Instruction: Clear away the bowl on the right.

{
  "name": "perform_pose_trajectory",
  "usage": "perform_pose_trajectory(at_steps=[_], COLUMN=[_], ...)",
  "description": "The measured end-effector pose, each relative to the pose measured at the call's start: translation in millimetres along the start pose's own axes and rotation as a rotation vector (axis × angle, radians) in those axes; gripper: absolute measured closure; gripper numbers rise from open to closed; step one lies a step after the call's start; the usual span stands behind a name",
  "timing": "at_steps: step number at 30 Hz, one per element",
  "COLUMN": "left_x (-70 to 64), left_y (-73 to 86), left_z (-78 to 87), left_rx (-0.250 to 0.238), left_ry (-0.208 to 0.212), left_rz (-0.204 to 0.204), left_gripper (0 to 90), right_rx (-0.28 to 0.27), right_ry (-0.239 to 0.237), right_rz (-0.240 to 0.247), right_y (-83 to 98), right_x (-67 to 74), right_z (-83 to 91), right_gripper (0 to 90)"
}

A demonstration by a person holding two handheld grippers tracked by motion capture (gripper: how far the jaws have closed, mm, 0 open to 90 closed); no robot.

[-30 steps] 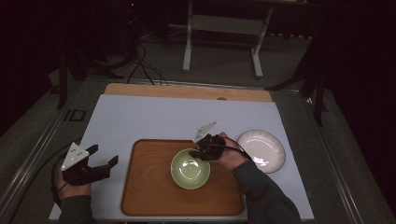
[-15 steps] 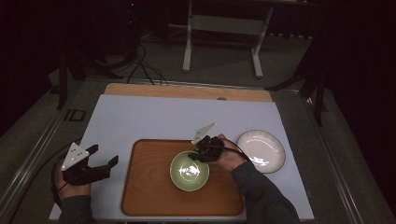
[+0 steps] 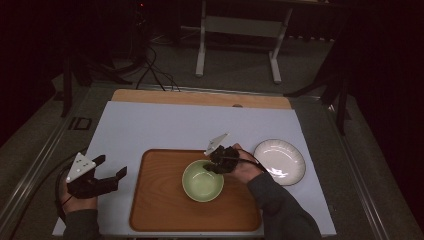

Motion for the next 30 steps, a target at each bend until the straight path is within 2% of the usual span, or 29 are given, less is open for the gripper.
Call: perform_pose_trajectory(at_steps=[10, 16, 20, 23, 30], left_x=[0.3, 0.4, 0.3, 0.5, 0.6], left_y=[0.4, 0.5, 0.7, 0.8, 0.8], left_z=[-0.2, -0.3, -0.5, -0.5, -0.5], left_rx=[0.004, 0.005, 0.006, 0.007, 0.007], left_ry=[-0.001, -0.001, -0.002, -0.003, -0.002], left_rz=[-0.003, -0.002, -0.002, -0.002, -0.002], left_gripper=[15.3, 15.3, 15.3, 15.3, 15.3], right_rx=[0.008, 0.016, 0.052, 0.041, 0.027], right_ry=[0.004, -0.005, 0.024, 0.028, 0.013], right_rz=[0.022, 0.017, 0.027, 0.03, 0.003], right_y=[2.2, 4.4, 10.6, 10.3, 8.0], right_x=[-3.9, -6.4, -9.9, -10.7, -10.0], right_z=[-5.6, -9.5, -13.4, -13.0, -10.9], right_gripper=[80.6, 78.7, 73.1, 70.6, 57.5])
Point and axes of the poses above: each handheld gripper's, and its own axes: z roughly backward along the jaws, y roughly out of its underside, x roughly to its left, the point moved 9 cm from there along -z, roughly forward along the jaws, and after that the axes turned 3 degrees about y, right-handed, at the moved point
